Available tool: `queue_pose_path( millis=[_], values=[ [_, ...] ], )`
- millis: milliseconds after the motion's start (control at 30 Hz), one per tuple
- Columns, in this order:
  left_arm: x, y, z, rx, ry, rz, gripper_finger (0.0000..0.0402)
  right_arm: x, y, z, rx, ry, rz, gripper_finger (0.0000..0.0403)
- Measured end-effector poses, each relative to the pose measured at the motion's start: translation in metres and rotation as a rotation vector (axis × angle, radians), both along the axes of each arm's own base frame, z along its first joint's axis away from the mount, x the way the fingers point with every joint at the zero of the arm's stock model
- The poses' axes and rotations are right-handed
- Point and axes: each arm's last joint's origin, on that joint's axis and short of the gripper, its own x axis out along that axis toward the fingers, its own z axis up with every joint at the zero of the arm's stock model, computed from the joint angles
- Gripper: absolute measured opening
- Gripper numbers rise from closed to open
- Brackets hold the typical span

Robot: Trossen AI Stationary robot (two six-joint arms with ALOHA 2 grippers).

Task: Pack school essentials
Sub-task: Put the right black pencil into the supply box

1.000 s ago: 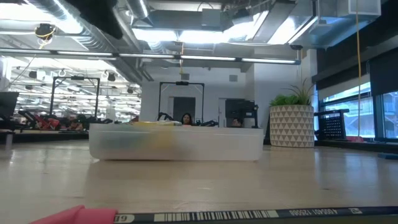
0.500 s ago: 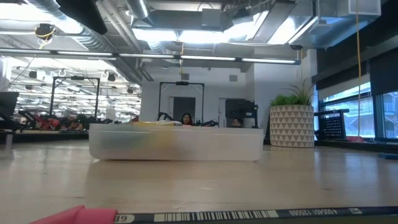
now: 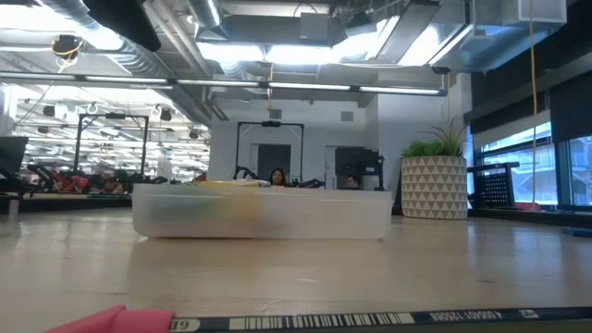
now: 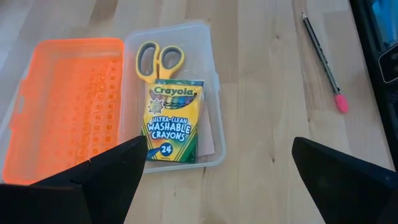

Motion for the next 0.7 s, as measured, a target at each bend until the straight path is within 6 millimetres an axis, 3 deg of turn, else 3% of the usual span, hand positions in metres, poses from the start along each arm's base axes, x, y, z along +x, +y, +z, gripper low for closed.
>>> queue_pose_path(
  millis=[300, 700],
  values=[
    [0.001, -0.002, 0.001, -0.043, -0.014, 0.006, 0.0395, -0.001, -0.003, -0.038, -0.039, 0.106, -0.039, 0.0195],
    [0.000, -0.006, 0.002, -0.066, -0.013, -0.018, 0.0395, -0.011, -0.006, -0.111, -0.002, 0.280, 0.003, 0.0201]
  ],
)
